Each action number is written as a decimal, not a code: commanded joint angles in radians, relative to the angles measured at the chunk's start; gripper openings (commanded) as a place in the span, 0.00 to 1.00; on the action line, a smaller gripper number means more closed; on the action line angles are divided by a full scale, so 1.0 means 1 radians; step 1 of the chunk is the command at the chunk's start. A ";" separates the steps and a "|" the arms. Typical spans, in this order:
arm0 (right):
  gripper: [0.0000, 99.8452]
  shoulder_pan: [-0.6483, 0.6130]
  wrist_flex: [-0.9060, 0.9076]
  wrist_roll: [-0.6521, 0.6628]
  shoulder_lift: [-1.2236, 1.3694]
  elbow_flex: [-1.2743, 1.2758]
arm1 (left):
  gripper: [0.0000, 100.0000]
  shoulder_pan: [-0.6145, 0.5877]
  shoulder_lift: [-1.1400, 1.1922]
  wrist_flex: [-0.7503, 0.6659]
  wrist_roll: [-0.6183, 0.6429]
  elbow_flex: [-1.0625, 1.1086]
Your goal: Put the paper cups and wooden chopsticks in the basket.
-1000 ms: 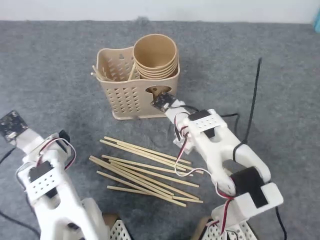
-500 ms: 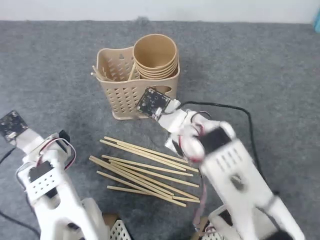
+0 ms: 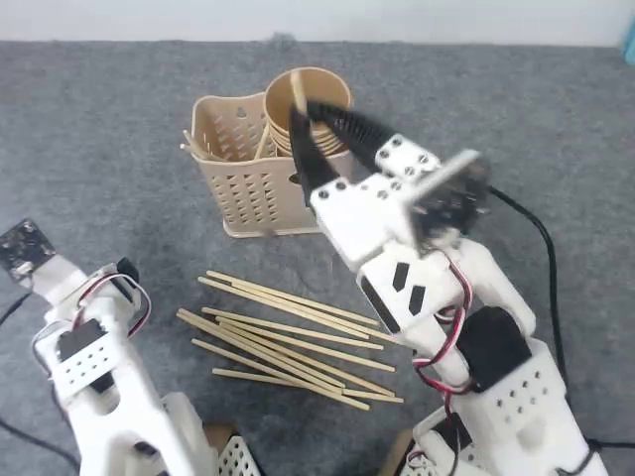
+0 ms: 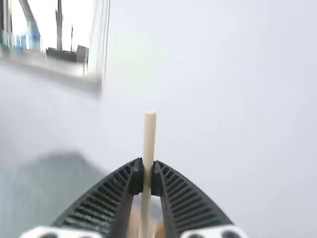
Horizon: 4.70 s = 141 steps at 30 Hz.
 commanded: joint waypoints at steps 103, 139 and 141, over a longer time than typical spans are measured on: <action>0.02 0.522 0.613 0.192 0.093 0.827 | 0.01 0.459 0.717 0.436 0.192 -0.582; 0.02 0.527 0.610 0.192 0.099 0.827 | 0.01 0.166 0.717 0.442 0.186 -1.167; 0.02 0.527 0.608 0.192 0.099 0.827 | 0.01 0.157 0.717 0.440 0.186 -1.230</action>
